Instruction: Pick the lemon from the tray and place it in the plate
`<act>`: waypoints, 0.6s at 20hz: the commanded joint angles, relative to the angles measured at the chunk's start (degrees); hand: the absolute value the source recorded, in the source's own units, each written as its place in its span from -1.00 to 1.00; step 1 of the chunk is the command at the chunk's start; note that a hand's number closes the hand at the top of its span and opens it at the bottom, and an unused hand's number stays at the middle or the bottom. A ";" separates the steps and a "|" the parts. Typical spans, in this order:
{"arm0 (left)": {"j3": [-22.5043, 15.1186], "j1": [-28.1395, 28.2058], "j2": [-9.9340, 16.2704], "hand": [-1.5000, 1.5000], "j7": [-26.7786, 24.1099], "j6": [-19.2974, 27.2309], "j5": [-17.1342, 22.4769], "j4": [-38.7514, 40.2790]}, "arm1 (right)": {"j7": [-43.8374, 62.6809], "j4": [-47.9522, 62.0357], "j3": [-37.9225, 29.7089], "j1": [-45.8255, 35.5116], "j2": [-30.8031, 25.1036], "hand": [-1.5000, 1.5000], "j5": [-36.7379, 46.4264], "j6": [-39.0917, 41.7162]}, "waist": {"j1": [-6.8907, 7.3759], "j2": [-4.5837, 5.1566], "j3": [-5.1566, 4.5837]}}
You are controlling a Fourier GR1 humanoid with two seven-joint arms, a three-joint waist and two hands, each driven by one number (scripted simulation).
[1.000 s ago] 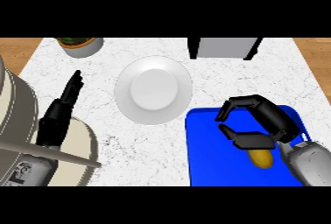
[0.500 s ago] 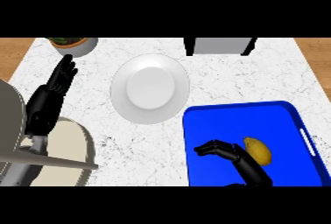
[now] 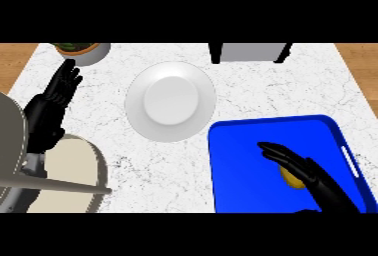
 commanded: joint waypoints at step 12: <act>3.05 -1.29 1.66 0.00 2.90 -2.72 2.42 -2.10 | 41.78 -18.58 0.79 -3.59 -24.81 -1.00 11.47 21.69 | 0.81 -0.20 0.03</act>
